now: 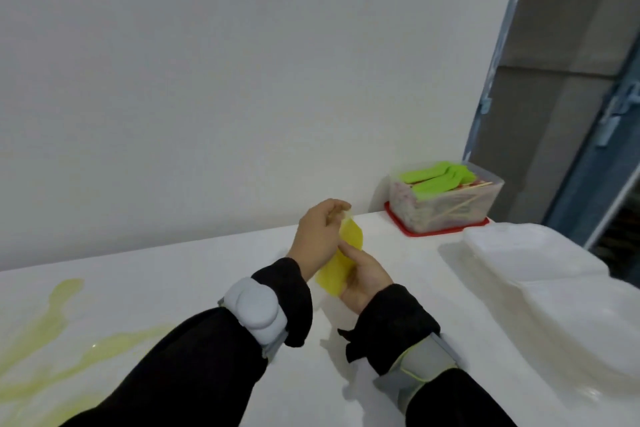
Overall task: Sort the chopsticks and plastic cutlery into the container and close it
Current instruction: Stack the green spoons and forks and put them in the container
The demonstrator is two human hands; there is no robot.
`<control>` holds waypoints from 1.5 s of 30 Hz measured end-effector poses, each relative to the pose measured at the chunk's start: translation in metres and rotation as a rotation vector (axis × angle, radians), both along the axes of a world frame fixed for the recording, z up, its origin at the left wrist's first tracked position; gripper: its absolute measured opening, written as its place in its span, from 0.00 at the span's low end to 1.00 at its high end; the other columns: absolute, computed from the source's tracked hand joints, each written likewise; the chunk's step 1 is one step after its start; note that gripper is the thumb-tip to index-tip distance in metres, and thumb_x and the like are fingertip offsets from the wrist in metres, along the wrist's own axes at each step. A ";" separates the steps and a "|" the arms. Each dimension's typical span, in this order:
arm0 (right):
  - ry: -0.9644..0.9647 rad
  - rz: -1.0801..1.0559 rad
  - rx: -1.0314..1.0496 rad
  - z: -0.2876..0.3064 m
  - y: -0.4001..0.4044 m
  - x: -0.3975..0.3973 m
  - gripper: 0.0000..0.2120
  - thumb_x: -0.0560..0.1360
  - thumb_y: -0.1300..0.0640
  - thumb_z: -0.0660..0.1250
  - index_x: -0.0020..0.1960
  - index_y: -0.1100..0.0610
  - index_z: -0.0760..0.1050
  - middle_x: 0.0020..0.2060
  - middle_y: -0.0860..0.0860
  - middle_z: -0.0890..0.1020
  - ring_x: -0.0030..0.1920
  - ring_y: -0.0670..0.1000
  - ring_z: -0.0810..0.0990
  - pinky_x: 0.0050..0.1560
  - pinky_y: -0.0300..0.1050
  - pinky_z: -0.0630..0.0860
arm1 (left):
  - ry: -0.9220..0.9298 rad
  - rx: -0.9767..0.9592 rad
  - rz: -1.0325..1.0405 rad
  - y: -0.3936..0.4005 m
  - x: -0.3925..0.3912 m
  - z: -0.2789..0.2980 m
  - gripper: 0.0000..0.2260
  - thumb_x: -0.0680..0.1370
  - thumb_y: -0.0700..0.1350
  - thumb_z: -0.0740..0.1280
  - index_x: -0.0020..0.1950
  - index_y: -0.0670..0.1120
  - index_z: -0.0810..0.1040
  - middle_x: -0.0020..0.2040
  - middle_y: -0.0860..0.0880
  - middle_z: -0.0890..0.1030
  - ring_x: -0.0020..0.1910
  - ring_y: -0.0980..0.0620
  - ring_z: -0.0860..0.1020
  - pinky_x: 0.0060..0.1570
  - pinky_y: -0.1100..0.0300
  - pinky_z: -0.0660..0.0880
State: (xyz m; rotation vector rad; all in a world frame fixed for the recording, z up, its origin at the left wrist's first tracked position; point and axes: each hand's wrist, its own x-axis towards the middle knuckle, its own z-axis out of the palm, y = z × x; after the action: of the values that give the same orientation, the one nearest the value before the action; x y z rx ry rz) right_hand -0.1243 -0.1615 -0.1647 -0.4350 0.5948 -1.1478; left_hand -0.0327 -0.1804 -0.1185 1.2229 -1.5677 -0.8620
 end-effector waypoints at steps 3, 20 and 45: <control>-0.012 0.035 -0.046 0.008 0.005 -0.032 0.13 0.78 0.61 0.59 0.61 0.61 0.75 0.48 0.60 0.83 0.44 0.55 0.85 0.44 0.49 0.82 | -0.063 -0.029 0.029 -0.002 -0.039 0.001 0.15 0.81 0.39 0.54 0.63 0.47 0.76 0.62 0.47 0.72 0.62 0.53 0.69 0.65 0.61 0.65; 0.185 0.010 -0.136 0.058 -0.010 -0.173 0.17 0.78 0.59 0.62 0.66 0.59 0.72 0.57 0.59 0.79 0.50 0.55 0.81 0.42 0.48 0.82 | 0.225 0.089 -0.005 -0.027 -0.171 0.036 0.09 0.77 0.37 0.62 0.39 0.44 0.78 0.42 0.44 0.78 0.42 0.49 0.75 0.47 0.54 0.72; 1.696 -0.108 -0.433 0.068 -0.128 -0.231 0.30 0.73 0.33 0.58 0.68 0.49 0.69 0.66 0.55 0.72 0.68 0.58 0.68 0.69 0.53 0.62 | 0.253 0.604 -0.351 -0.093 -0.169 0.067 0.13 0.82 0.47 0.53 0.48 0.44 0.74 0.38 0.46 0.77 0.30 0.52 0.73 0.30 0.61 0.62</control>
State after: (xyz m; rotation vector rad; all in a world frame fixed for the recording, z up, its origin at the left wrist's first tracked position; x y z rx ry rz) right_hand -0.3548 -0.2894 -0.0971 -1.8087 1.8222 -0.7676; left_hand -0.2014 -0.2737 -0.0510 1.1889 -1.3732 -1.7398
